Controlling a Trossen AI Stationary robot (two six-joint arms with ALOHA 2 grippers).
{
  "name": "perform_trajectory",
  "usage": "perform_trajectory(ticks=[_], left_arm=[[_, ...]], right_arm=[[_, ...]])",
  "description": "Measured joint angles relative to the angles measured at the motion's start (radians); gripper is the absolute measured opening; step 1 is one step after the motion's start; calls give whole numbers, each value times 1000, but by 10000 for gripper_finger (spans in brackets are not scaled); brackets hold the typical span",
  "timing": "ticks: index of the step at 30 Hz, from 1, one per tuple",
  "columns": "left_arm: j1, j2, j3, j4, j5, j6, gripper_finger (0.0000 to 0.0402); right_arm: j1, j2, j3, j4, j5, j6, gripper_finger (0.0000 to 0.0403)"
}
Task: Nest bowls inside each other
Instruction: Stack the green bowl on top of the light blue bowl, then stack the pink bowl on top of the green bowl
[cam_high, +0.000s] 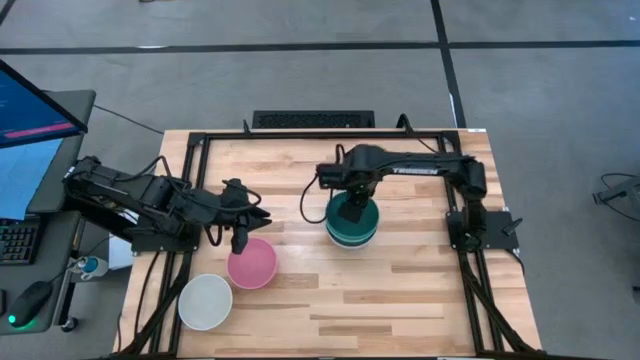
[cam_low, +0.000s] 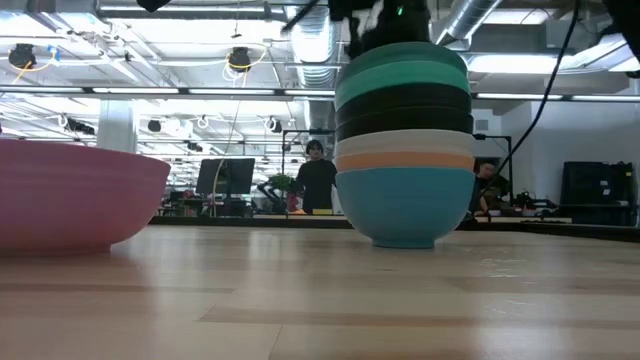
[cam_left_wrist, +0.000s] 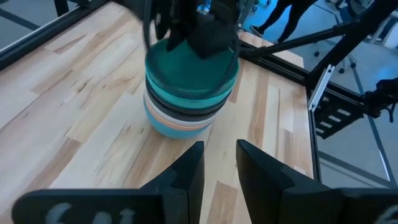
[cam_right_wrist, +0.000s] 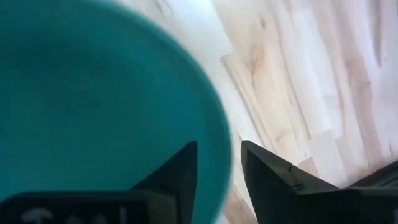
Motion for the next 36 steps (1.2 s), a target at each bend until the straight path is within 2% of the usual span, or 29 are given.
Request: perform_trajectory(ticks=[13,21,26,31,36], left_arm=[[0,0,0,-16,24,-50,84],[0,16,0,-78,82,-127,84],[-11,101,0,-107,119,-156,84],[-18,247,0,-103,134,-169,84],[-16,372,0,-91,241,-329,84]], right_arm=[[34,-244,6,-13,-31,91,129],[162,-471,6,42,-23,214,115],[323,-569,6,130,79,220,112],[482,-613,8,204,267,267,111],[606,-619,6,212,401,331,111]])
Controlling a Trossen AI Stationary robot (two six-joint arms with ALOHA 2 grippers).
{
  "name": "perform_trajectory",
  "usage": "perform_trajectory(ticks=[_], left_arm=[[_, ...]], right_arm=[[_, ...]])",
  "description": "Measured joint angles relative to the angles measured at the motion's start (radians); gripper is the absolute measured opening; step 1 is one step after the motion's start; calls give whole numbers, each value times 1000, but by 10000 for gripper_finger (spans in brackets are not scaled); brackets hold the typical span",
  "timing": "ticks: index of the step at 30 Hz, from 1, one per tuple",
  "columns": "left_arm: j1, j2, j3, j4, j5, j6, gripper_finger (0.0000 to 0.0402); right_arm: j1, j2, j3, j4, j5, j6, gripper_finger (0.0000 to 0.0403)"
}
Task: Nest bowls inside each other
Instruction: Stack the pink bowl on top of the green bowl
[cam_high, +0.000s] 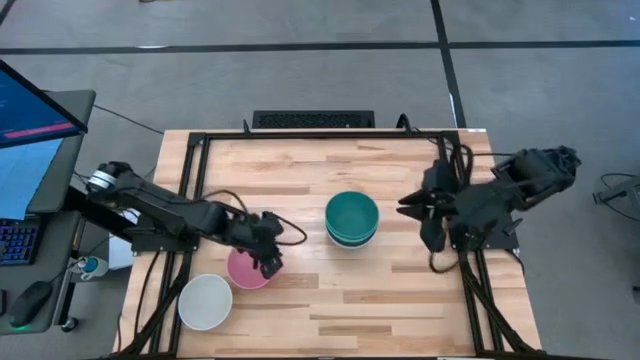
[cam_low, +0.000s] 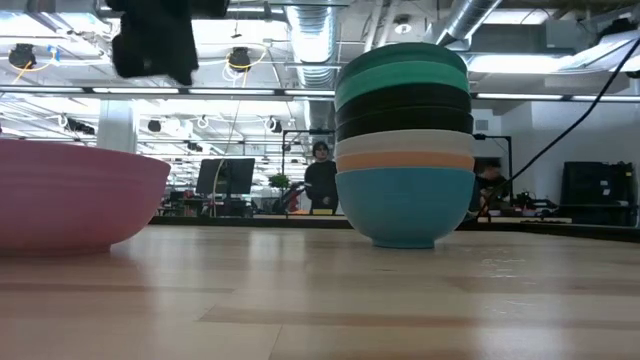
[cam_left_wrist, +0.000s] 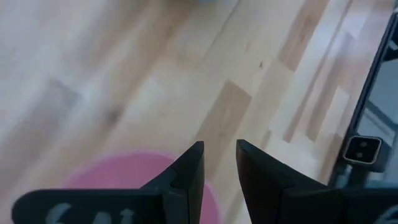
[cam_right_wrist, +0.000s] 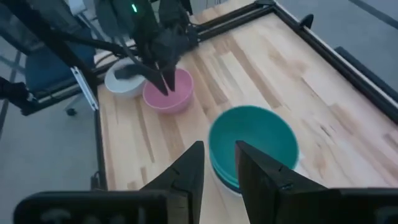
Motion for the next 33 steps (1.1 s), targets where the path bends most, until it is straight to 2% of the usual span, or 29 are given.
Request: perform_trajectory(ticks=[4,8,14,21,24,33], left_arm=[[-15,51,0,39,53,-141,84],[-35,66,0,74,44,-270,84],[-59,90,0,23,41,-381,81],[-58,123,-1,-35,30,-440,58],[-59,153,1,8,59,-439,52],[-43,235,0,-17,137,-417,56]], right_arm=[[54,21,-1,-3,18,33,111],[74,54,0,-13,22,32,111],[81,108,-1,-16,29,17,111],[72,154,-1,-42,32,15,111],[67,166,-1,-43,24,9,111],[68,161,0,-45,10,13,111]])
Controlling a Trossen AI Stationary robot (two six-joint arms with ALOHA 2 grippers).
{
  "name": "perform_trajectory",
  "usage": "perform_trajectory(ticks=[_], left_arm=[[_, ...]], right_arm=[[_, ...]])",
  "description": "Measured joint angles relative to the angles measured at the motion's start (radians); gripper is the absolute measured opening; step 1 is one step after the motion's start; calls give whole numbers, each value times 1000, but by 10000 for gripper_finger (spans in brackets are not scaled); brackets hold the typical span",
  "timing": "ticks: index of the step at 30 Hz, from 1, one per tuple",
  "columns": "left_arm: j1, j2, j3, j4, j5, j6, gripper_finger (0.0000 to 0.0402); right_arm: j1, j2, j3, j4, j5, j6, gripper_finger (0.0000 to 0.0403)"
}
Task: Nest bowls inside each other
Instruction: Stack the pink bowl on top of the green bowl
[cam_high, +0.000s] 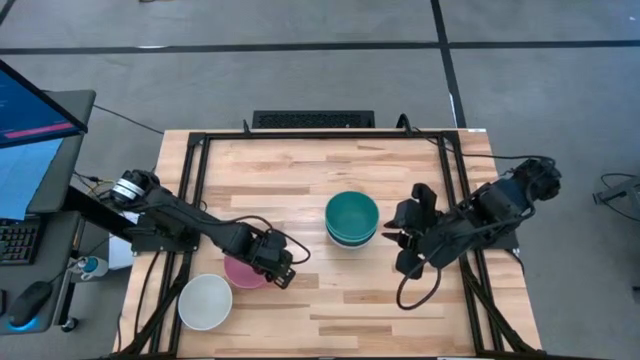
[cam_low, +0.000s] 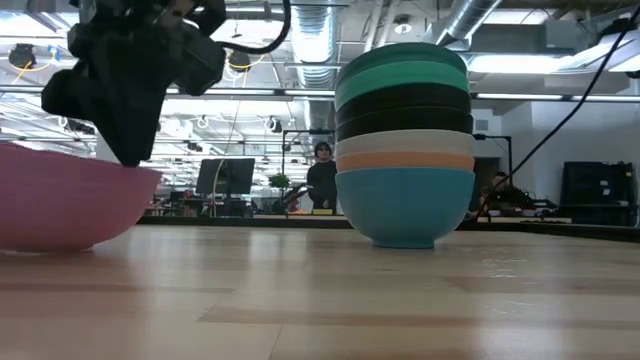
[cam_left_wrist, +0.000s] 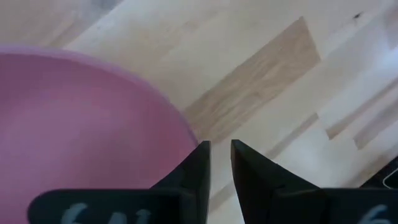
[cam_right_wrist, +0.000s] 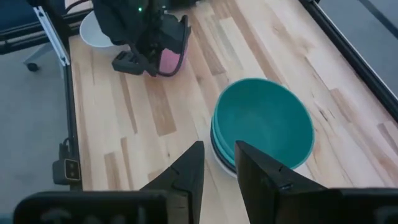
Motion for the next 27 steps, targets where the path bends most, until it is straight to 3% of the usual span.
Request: perform_trajectory(ticks=[11,20,27], left_arm=[[39,-27,35,23,31,44,69],[112,-29,89,-268,92,145,69],[118,-18,91,-230,61,137,69]], right_arm=[[0,-1,0,-3,0,-7,111],[0,-2,0,-40,-1,-7,111],[0,-2,0,-61,-1,-7,111]])
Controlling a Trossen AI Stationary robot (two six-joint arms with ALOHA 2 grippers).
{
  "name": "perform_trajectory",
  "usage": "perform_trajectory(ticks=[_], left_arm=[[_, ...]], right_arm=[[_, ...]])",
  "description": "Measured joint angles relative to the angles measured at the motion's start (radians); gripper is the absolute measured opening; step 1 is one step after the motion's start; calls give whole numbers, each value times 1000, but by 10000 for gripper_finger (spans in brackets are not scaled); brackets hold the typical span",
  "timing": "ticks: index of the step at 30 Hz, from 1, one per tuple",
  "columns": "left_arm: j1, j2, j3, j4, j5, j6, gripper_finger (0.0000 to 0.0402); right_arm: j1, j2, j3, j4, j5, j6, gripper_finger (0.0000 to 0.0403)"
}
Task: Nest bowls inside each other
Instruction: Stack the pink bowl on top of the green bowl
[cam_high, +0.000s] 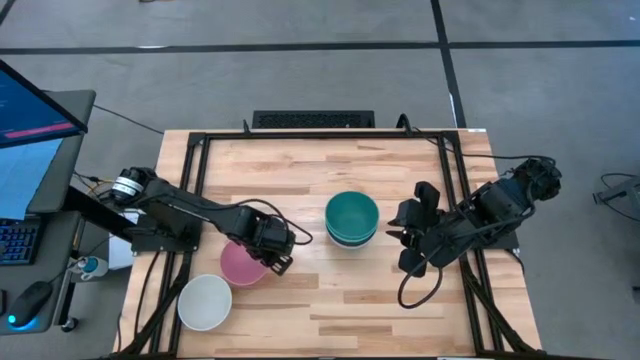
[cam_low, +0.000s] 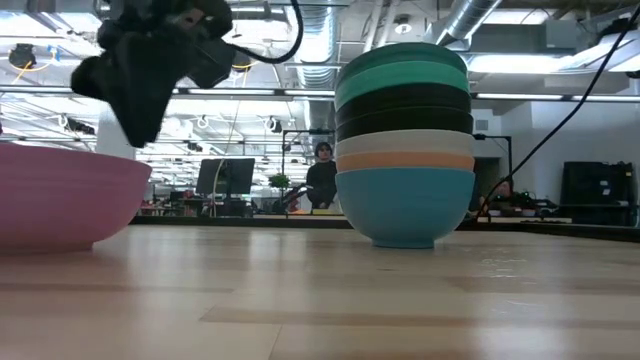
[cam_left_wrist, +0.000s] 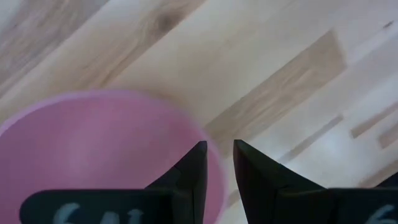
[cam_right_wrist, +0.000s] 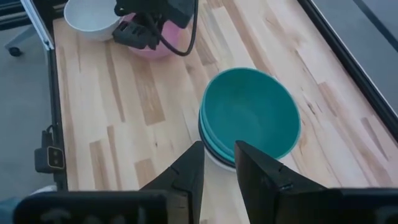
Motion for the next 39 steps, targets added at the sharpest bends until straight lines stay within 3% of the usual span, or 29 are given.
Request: perform_trajectory(ticks=[4,11,17,24,28,39], left_arm=[[0,22,0,59,-19,-4,69],[23,49,0,-9,29,26,69],[41,17,23,-2,4,27,69],[62,17,43,-245,122,101,69],[72,17,42,-354,141,105,69],[78,17,42,-83,60,167,69]], right_arm=[[0,0,0,-18,0,0,111],[0,0,0,-31,0,0,111],[-1,0,0,-33,1,0,111],[-1,0,0,-37,2,0,111],[0,0,0,-38,2,-1,111],[1,0,0,-66,2,-1,111]])
